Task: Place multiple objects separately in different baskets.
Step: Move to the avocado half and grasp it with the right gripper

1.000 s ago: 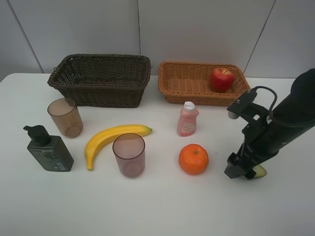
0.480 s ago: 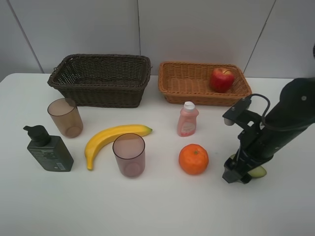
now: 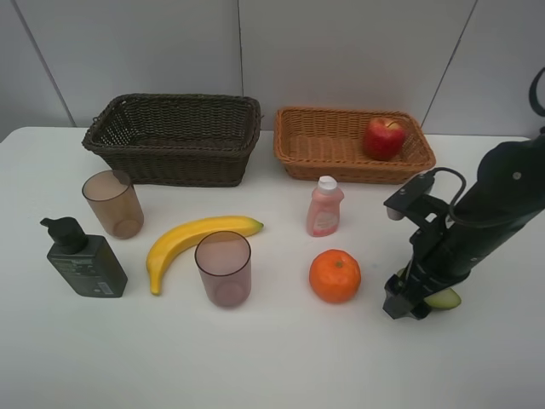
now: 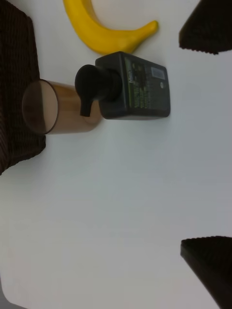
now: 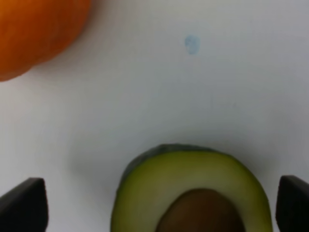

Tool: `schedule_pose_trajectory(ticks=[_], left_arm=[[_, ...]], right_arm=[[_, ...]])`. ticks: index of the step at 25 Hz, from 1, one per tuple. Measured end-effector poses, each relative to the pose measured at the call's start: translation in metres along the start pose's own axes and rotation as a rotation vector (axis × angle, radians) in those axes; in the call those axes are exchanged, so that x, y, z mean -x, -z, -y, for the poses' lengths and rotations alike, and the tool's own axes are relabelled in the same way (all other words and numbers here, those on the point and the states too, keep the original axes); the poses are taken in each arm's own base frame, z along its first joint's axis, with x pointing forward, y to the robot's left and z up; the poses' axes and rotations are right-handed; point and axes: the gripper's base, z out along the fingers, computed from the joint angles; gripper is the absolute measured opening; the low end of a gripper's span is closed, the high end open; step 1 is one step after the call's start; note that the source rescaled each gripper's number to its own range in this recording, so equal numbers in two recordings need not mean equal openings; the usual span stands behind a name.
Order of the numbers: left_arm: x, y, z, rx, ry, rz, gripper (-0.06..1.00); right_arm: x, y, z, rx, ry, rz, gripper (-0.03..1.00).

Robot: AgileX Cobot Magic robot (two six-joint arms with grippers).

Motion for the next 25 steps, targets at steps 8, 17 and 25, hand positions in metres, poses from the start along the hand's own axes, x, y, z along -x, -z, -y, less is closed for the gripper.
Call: schedule_pose_trajectory(ticks=[8, 17, 25], left_arm=[[0.000, 0.000, 0.000, 0.000, 0.000, 0.000, 1.00], [0.000, 0.000, 0.000, 0.000, 0.000, 0.000, 1.00], [0.000, 0.000, 0.000, 0.000, 0.000, 0.000, 1.00]], right_arm=[[-0.001, -0.011, 0.000, 0.016, -0.002, -0.034, 0.99], [-0.001, -0.015, 0.000, 0.019, -0.003, -0.041, 0.81], [-0.007, -0.015, -0.003, 0.051, -0.001, -0.107, 0.43]])
